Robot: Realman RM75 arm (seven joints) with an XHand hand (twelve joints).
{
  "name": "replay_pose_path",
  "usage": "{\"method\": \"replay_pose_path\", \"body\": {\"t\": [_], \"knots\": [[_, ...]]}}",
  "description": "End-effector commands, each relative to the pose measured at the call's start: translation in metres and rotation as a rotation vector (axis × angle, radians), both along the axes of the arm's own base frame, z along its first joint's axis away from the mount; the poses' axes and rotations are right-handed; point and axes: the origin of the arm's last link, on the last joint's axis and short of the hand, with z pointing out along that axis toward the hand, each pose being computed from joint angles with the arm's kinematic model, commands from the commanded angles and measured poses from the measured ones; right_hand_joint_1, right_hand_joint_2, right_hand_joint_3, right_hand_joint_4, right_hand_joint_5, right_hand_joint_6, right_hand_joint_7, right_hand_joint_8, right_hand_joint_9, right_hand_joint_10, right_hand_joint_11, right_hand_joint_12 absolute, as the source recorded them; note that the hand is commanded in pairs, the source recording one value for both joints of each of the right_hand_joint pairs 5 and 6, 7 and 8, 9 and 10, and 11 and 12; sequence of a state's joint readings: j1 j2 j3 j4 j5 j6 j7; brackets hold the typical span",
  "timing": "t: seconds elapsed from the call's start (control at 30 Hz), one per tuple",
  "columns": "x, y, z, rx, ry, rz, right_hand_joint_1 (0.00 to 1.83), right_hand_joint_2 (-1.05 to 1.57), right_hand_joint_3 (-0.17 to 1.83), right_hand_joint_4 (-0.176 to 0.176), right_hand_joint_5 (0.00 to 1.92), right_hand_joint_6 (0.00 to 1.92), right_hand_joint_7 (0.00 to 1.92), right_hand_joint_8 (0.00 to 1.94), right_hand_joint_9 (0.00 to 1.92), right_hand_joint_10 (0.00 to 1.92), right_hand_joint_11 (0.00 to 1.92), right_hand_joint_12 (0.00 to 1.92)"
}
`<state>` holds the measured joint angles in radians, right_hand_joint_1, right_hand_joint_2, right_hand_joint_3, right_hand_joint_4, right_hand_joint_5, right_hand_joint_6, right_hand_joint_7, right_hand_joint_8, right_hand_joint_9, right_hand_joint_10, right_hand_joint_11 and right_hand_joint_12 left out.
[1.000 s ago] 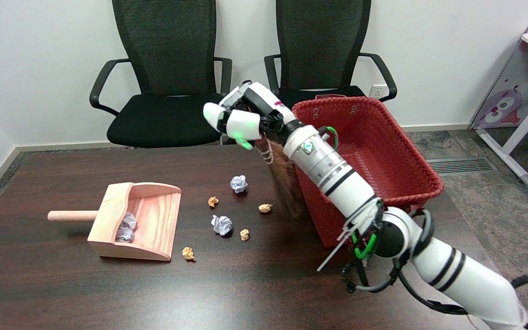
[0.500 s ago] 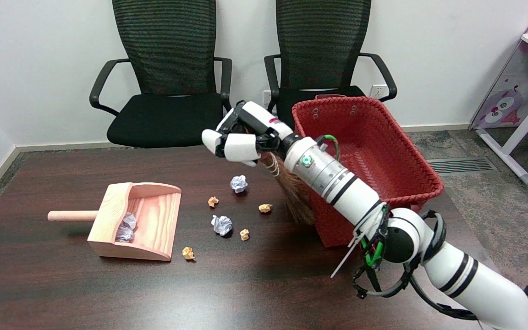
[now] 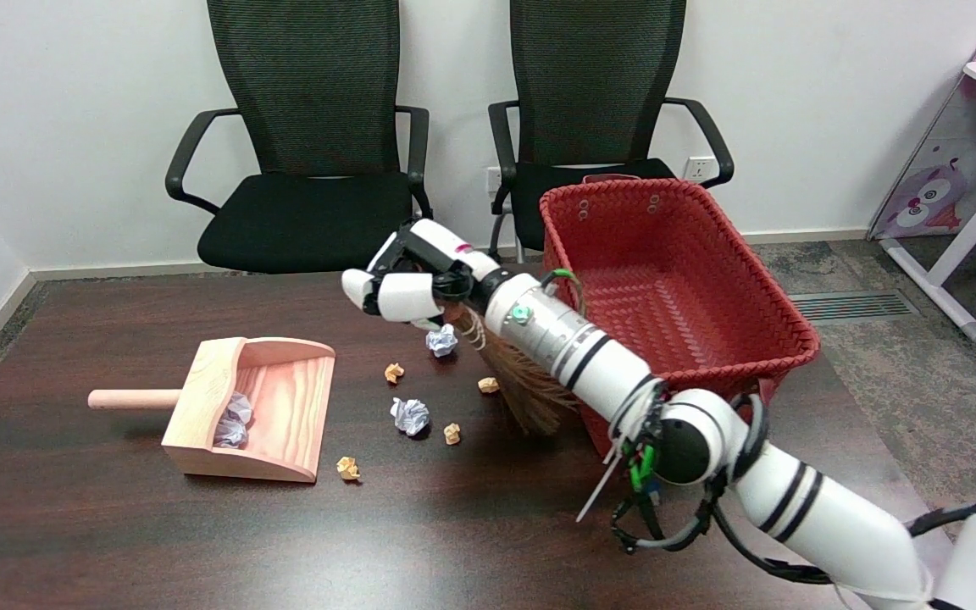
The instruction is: Sweep the paper ball into the dustpan.
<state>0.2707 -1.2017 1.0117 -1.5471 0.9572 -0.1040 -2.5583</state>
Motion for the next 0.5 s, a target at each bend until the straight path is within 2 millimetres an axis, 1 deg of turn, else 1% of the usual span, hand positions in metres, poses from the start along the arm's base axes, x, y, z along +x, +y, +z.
{"method": "replay_pose_path", "body": {"t": [0.03,0.17,0.33,0.37,0.4,0.5], "knots": [[-0.023,-0.035,-0.05,-0.014,-0.083,-0.068,0.84,1.36,1.8,0.176,1.92,1.92,1.92,1.92,1.92,1.92,1.92,1.92],[-0.017,-0.043,-0.061,-0.016,-0.114,-0.051,0.82,1.39,1.78,0.176,1.92,1.92,1.92,1.92,1.92,1.92,1.92,1.92],[-0.011,-0.046,-0.073,-0.018,-0.143,-0.01,0.79,1.4,1.8,0.176,1.92,1.92,1.92,1.92,1.92,1.92,1.92,1.92],[-0.009,-0.046,-0.076,-0.016,-0.143,0.001,0.77,1.4,1.79,0.103,1.92,1.92,1.92,1.92,1.92,1.92,1.92,1.92],[-0.008,-0.046,-0.078,-0.014,-0.146,0.007,0.75,1.41,1.78,0.066,1.92,1.92,1.92,1.92,1.92,1.92,1.92,1.92],[-0.005,-0.045,-0.086,-0.007,-0.159,0.012,0.73,1.44,1.76,0.066,1.92,1.92,1.92,1.92,1.92,1.92,1.92,1.92]]}}
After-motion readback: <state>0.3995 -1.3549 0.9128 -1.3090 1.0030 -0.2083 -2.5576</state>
